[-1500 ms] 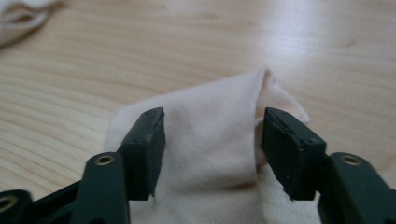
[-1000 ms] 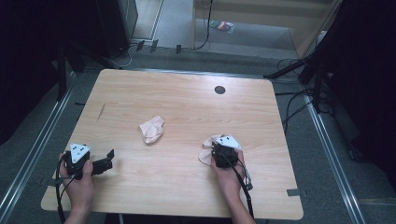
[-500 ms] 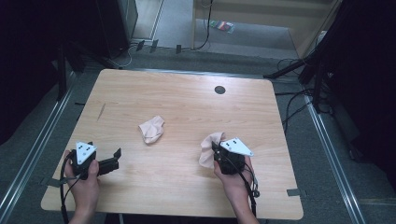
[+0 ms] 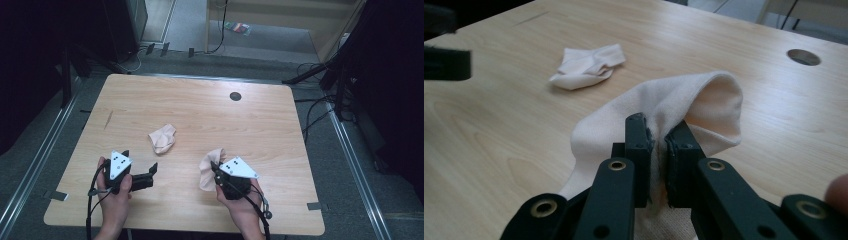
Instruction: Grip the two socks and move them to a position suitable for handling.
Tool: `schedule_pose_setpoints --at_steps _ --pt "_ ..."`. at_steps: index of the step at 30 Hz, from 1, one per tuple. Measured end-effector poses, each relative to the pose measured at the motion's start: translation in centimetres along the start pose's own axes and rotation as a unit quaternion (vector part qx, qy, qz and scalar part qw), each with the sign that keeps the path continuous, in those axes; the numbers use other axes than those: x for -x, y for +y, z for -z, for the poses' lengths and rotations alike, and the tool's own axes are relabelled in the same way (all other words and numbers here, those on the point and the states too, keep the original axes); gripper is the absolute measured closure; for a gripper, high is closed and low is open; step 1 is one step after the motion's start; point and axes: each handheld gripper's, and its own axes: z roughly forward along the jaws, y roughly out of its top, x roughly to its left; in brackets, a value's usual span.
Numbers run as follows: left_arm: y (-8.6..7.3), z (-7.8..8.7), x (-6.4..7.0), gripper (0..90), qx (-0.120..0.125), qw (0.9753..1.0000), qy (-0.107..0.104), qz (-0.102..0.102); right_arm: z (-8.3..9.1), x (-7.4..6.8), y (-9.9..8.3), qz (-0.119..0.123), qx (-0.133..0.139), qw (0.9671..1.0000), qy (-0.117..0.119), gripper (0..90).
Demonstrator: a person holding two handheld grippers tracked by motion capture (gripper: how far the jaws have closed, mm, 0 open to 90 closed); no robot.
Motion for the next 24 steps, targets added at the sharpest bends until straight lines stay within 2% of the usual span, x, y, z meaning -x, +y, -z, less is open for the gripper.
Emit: schedule_pose_setpoints --at_steps 2,4,6,8,9,12,21,24 --pt "0.3 -0.2 0.6 0.1 0.003 1.0000 -0.008 0.001 -0.2 -0.3 -0.2 0.005 -0.002 1.0000 0.004 83.8" --pt "0.6 -0.6 1.7 0.1 0.006 0.9998 -0.017 -0.004 -0.7 -1.1 -0.9 0.027 -0.007 0.9995 0.015 83.8" --pt "0.7 -0.7 2.0 0.1 0.007 0.9998 -0.020 -0.006 -0.9 -1.3 -1.1 0.035 -0.009 0.9992 0.019 83.8" --pt "0.9 -1.0 2.7 0.1 0.008 0.9995 -0.031 -0.005 -1.5 -1.7 -1.9 0.052 -0.020 0.9979 0.033 83.7" --pt "1.0 -1.0 3.0 0.1 0.010 0.9992 -0.039 -0.006 -1.5 -1.7 -1.9 0.052 -0.020 0.9979 0.033 83.7" --pt "1.2 -1.3 3.8 0.1 0.014 0.9982 -0.058 -0.007 -2.2 -1.8 -2.6 0.073 -0.030 0.9961 0.040 83.7" --pt "0.3 -1.6 4.4 0.1 0.007 0.9968 -0.078 -0.013 -3.6 -2.1 -3.8 0.083 -0.045 0.9945 0.045 83.6" --pt "0.0 -1.8 4.6 0.1 0.003 0.9965 -0.083 -0.015 -4.0 -2.3 -4.0 0.082 -0.038 0.9948 0.046 78.4"
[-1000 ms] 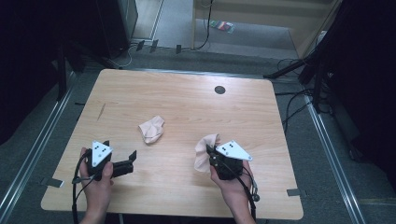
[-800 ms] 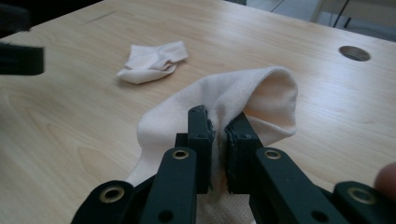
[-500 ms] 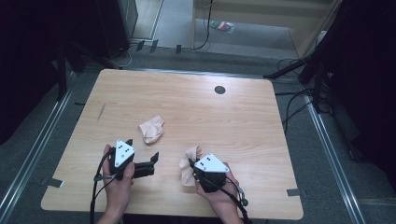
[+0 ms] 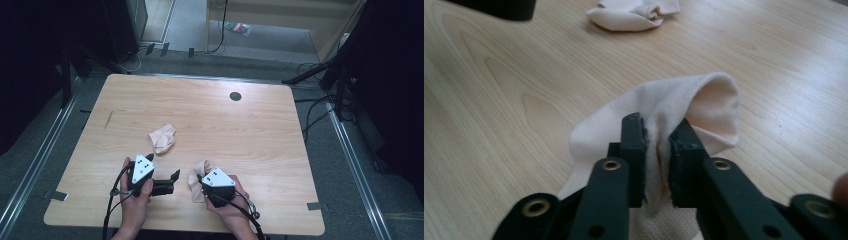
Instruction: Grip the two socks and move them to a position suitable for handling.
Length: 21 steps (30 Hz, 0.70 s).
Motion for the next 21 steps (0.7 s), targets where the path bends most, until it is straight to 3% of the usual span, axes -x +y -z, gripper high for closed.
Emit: schedule_pose_setpoints --at_steps 2,3,4,7,10,13,14,18,21 --pt "-0.1 -0.1 0.1 0.1 -0.001 1.0000 -0.003 0.001 0.0 0.2 0.0 -0.009 0.011 0.9999 0.005 60.2" --pt "-0.1 -0.1 0.1 0.1 -0.001 1.0000 -0.003 0.001 0.0 0.2 0.0 -0.009 0.011 0.9999 0.005 60.2" --pt "-0.2 -0.1 0.1 0.1 -0.002 1.0000 -0.006 -0.001 0.3 0.5 0.2 -0.024 0.028 0.9993 0.006 44.9" --pt "-0.2 -0.1 0.2 0.1 -0.003 1.0000 -0.006 -0.003 1.0 0.9 0.4 -0.045 0.041 0.9982 0.000 39.5" --pt "-0.3 0.0 0.1 0.1 -0.002 1.0000 -0.005 -0.005 1.9 1.7 0.4 -0.080 0.046 0.9956 -0.016 38.8" --pt "-0.3 0.1 0.0 0.1 0.000 1.0000 -0.005 -0.005 2.7 2.0 0.0 -0.114 0.034 0.9924 -0.031 42.7" --pt "-0.4 0.2 -0.1 0.1 0.001 1.0000 -0.006 -0.003 3.1 1.9 -0.3 -0.133 0.020 0.9897 -0.048 45.6" --pt "-0.6 0.3 -0.2 0.1 0.004 0.9999 -0.011 0.004 3.1 1.7 -0.8 -0.151 0.002 0.9869 -0.057 50.2" --pt "-0.7 0.2 -0.2 0.1 0.001 0.9998 -0.017 0.006 2.6 1.1 -1.0 -0.150 -0.012 0.9872 -0.053 51.9"
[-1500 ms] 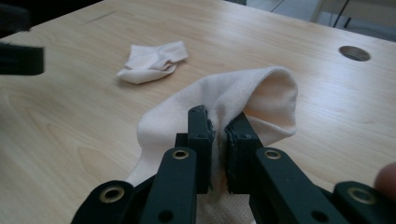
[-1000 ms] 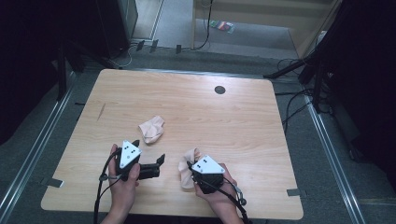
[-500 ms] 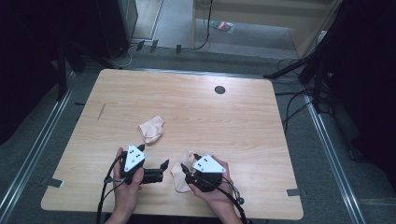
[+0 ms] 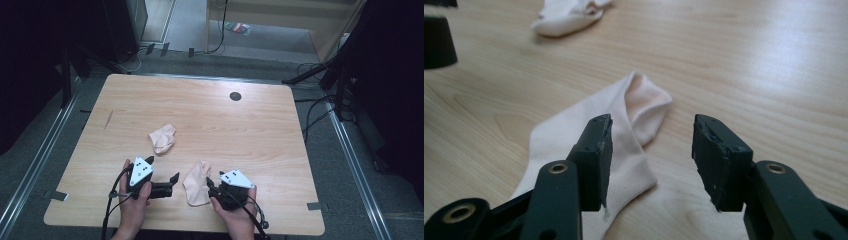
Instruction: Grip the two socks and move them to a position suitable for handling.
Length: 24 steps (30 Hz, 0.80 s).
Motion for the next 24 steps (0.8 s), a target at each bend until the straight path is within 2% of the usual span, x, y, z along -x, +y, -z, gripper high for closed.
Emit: schedule_pose_setpoints --at_steps 5,9,12,13,15,16,17,18,19,21,24 --pt "-0.2 -0.1 0.2 0.1 -0.006 1.0000 -0.002 -0.003 -0.4 -1.5 -1.4 -0.029 -0.039 0.9988 -0.008 52.1" --pt "-0.2 -0.2 0.2 0.1 -0.007 1.0000 -0.002 -0.003 -0.8 -2.3 -2.0 -0.029 -0.052 0.9982 -0.009 49.6" --pt "-0.3 -0.2 0.3 0.1 -0.010 0.9999 -0.003 -0.004 -1.2 -3.0 -2.3 -0.017 -0.056 0.9983 -0.010 49.3" --pt "-0.3 -0.3 0.3 0.1 -0.010 0.9999 -0.001 -0.003 -1.4 -3.3 -2.6 -0.006 -0.055 0.9982 -0.021 51.2" --pt "-0.3 -0.3 0.2 0.1 -0.010 0.9999 -0.002 -0.003 -1.4 -3.3 -2.7 -0.004 -0.054 0.9981 -0.027 52.1" --pt "-0.3 -0.3 0.3 0.1 -0.010 0.9999 -0.003 -0.001 -1.5 -3.4 -2.7 0.000 -0.053 0.9982 -0.030 53.6" --pt "-0.3 -0.3 0.3 0.1 -0.010 0.9999 -0.003 0.000 -1.4 -3.5 -2.8 0.010 -0.050 0.9978 -0.042 61.9" --pt "-0.4 -0.4 0.3 0.1 -0.010 0.9999 -0.003 -0.001 -1.4 -3.5 -2.8 0.010 -0.050 0.9978 -0.042 61.9" --pt "-0.4 -0.3 0.3 0.1 -0.012 0.9999 -0.004 -0.002 -1.4 -3.4 -2.8 0.013 -0.048 0.9979 -0.040 67.9" --pt "-0.4 -0.4 0.4 0.1 -0.013 0.9999 -0.006 -0.001 -1.4 -3.3 -2.8 0.017 -0.049 0.9982 -0.031 78.3" --pt "-0.5 -0.5 0.4 0.1 -0.015 0.9998 -0.008 0.000 -1.3 -2.8 -2.6 0.014 -0.054 0.9984 -0.008 83.5"
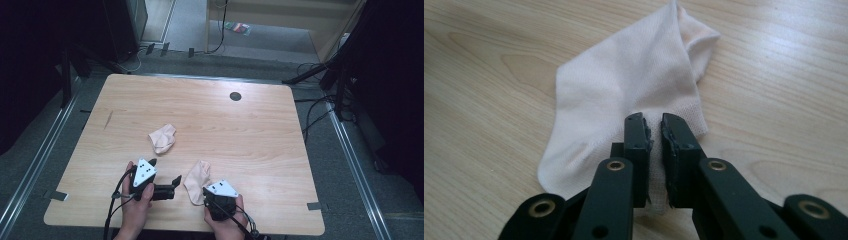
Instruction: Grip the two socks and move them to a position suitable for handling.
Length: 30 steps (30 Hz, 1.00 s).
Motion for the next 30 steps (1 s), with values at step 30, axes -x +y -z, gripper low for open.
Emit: schedule_pose_setpoints --at_steps 30 --pt "-0.8 -4.1 4.4 16.5 -0.070 0.9937 -0.071 -0.051 5.4 1.9 5.5 0.070 0.124 0.9862 0.086 85.2"
